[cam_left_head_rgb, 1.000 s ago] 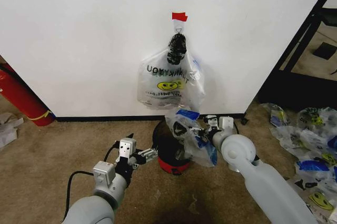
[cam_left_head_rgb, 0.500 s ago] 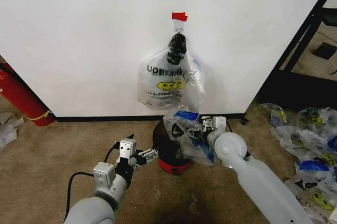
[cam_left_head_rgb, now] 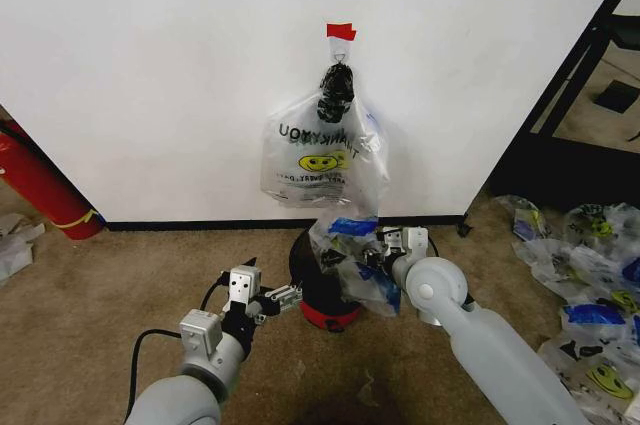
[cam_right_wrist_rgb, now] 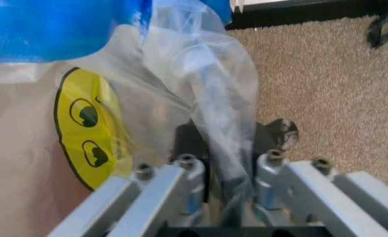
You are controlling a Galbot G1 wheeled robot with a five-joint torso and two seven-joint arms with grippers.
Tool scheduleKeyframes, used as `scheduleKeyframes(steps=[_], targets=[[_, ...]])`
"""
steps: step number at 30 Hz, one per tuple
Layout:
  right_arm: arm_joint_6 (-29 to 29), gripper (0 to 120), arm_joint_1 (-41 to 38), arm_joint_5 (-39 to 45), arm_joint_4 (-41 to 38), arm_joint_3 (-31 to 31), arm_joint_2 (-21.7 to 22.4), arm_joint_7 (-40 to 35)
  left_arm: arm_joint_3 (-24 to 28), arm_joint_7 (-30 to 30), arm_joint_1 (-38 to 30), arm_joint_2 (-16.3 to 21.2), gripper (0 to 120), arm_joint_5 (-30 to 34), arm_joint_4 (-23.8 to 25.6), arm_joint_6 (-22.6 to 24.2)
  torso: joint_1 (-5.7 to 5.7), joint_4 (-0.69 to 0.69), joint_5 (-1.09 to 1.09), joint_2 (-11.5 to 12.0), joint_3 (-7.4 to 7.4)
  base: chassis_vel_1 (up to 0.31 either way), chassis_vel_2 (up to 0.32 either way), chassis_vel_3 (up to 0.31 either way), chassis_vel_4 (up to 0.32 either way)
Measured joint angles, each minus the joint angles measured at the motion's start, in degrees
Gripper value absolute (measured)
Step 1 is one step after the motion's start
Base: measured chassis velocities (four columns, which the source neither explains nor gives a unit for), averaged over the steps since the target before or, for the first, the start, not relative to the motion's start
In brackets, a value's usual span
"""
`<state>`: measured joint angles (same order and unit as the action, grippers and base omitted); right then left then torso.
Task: Pick up the garbage bag from the wall and place it over the trash bin.
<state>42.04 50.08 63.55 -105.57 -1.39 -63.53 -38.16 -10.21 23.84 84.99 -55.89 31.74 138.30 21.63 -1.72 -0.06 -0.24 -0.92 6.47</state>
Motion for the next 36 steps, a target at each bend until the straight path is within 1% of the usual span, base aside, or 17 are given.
scheduleKeyframes(steps=[2, 7, 11, 14, 15, 18, 20, 21, 25, 27, 28, 29, 31, 32, 34, 35, 36], targets=[[-0.02, 1, 0.33, 0.21, -0.20, -0.22, -0.26, -0.53, -0.04, 0.02, 0.08, 0.06, 100, 0.00, 0.18, 0.03, 0.00, 0.00, 0.00, 0.00, 0.00, 0.000, 0.000, 0.000, 0.000], [-0.08, 1, 1.56, 0.22, -1.17, -1.34, -0.73, -0.53, -0.25, 0.03, 0.95, 0.29, 100, -0.26, 0.58, 0.04, 0.00, 0.01, 0.01, 0.00, 0.00, 0.000, 0.000, 0.000, 0.000], [-0.71, 1, 4.18, -0.52, -4.28, -3.42, -0.90, 1.16, -0.46, 0.04, 1.20, 1.06, 100, -0.35, 1.28, 0.14, 0.00, 0.01, 0.00, 0.00, 0.00, 0.000, 0.000, 0.000, 0.000], [-3.90, 1, 7.59, -6.33, -7.45, -5.25, -0.90, 5.33, -0.62, 0.03, -0.02, 3.13, 100, 0.75, 2.25, 0.58, 0.00, 0.00, 0.00, 0.00, 0.00, 0.000, 0.000, 0.000, 0.000], [-3.90, 1, 7.59, -6.33, -7.45, -5.25, -0.90, 5.33, -0.62, 0.03, -0.02, 3.13, 100, 0.75, 2.25, 0.58, 0.00, 0.00, 0.00, 0.00, 0.00, 0.000, 0.000, 0.000, 0.000], [-7.15, 1, 10.47, -11.77, -10.11, -7.05, -1.25, 8.66, -0.59, -0.13, -1.79, 6.05, 100, 2.55, 3.39, 1.19, 0.00, 0.00, 0.00, 0.00, 0.00, 0.000, 0.000, 0.000, 0.000], [-9.20, 1, 13.13, -14.88, -12.35, -8.36, -1.84, 10.50, -0.16, -0.86, -3.54, 9.17, 100, 3.65, 4.24, 1.46, 0.00, -0.01, 0.00, 0.00, 0.00, 0.000, 0.000, 0.000, 0.000], [-9.20, 1, 13.13, -14.88, -12.35, -8.36, -1.84, 10.50, -0.16, -0.86, -3.54, 9.17, 100, 3.65, 4.24, 1.46, 0.00, -0.01, 0.00, 0.00, 0.00, 0.000, 0.000, 0.000, 0.000], [-11.46, 1, 18.57, -22.15, -15.00, -9.50, -3.52, 13.45, 2.09, -3.57, -8.16, 16.16, 100, 4.74, 5.02, 1.52, 0.00, 0.01, -0.01, 0.00, 0.00, 0.000, 0.000, 0.000, 0.000], [-12.30, 1, 21.08, -25.89, -15.22, -9.48, -4.85, 14.54, 5.06, -6.23, -13.12, 20.03, 100, 3.56, 5.06, 1.75, 0.00, -0.02, 0.00, 0.00, 0.00, 0.000, 0.000, 0.000, 0.000], [-12.30, 1, 21.08, -25.89, -15.22, -9.48, -4.85, 14.54, 5.06, -6.23, -13.12, 20.03, 100, 3.56, 5.06, 1.75, 0.00, -0.02, 0.00, 0.00, 0.00, 0.000, 0.000, 0.000, 0.000], [-12.55, 1, 21.87, -27.14, -15.29, -9.41, -5.34, 14.85, 6.73, -7.12, -15.60, 21.45, 100, 2.71, 4.92, 1.96, 0.00, 0.00, 0.00, 0.00, 0.00, 0.000, 0.000, 0.000, 0.000], [-12.90, 1, 23.25, -29.60, -15.39, -9.10, -6.36, 15.35, 12.53, -8.57, -24.56, 24.54, 100, 1.87, 3.80, 3.14, 0.00, 0.00, 0.00, 0.00, 0.00, 0.000, 0.000, 0.000, 0.000], [-12.92, 1, 23.55, -30.18, -15.50, -8.99, -6.64, 15.45, 14.70, -8.74, -27.95, 25.22, 100, 2.14, 3.41, 3.67, 0.00, -0.02, 0.00, 0.00, 0.00, 0.000, 0.000, 0.000, 0.000], [-12.94, 1, 24.14, -30.95, -15.92, -8.95, -7.00, 15.49, 20.78, -8.88, -35.54, 25.89, 100, 3.21, 2.17, 4.73, 0.00, 0.01, 0.03, 0.00, 0.00, 0.000, 0.000, 0.000, 0.000], [-12.94, 1, 24.51, -31.22, -16.16, -9.05, -7.08, 15.52, 25.04, -8.90, -39.81, 25.70, 100, 3.71, 1.12, 5.27, 0.00, 0.00, 0.02, 0.00, 0.00, 0.000, 0.000, 0.000, 0.000], [-12.94, 1, 24.51, -31.22, -16.16, -9.05, -7.08, 15.52, 25.04, -8.90, -39.81, 25.70, 100, 3.71, 1.12, 5.27, 0.00, 0.00, 0.02, 0.00, 0.00, 0.000, 0.000, 0.000, 0.000]])
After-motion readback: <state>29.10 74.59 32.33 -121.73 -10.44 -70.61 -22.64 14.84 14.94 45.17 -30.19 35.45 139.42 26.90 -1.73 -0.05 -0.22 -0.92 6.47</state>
